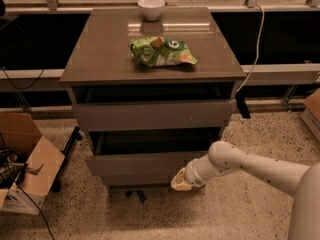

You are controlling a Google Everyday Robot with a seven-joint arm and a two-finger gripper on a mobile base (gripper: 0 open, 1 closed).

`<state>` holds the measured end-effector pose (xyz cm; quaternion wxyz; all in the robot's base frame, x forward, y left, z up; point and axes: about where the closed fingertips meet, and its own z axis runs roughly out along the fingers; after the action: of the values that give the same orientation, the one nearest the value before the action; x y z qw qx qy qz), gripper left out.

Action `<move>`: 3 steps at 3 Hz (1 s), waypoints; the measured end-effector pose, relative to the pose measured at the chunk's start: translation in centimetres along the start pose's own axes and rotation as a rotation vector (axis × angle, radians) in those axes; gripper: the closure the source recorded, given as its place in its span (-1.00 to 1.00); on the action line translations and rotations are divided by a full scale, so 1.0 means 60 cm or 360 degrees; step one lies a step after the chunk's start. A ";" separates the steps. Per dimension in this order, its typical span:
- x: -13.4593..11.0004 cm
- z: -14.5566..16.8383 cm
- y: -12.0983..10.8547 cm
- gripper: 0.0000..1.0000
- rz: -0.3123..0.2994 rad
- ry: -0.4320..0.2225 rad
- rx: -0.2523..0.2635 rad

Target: Close middle drawer

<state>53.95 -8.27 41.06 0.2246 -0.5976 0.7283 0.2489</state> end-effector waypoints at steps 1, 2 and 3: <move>0.000 0.000 0.000 1.00 0.0000 0.0000 0.0000; 0.002 0.010 -0.009 1.00 0.0019 -0.0030 0.0077; 0.004 0.031 -0.058 1.00 0.0004 -0.0162 0.0229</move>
Offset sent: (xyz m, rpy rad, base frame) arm 0.0180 0.0010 -0.0144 0.0258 -0.1017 -0.1288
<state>57.36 -7.81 39.15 0.3034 -0.5656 0.7328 0.2263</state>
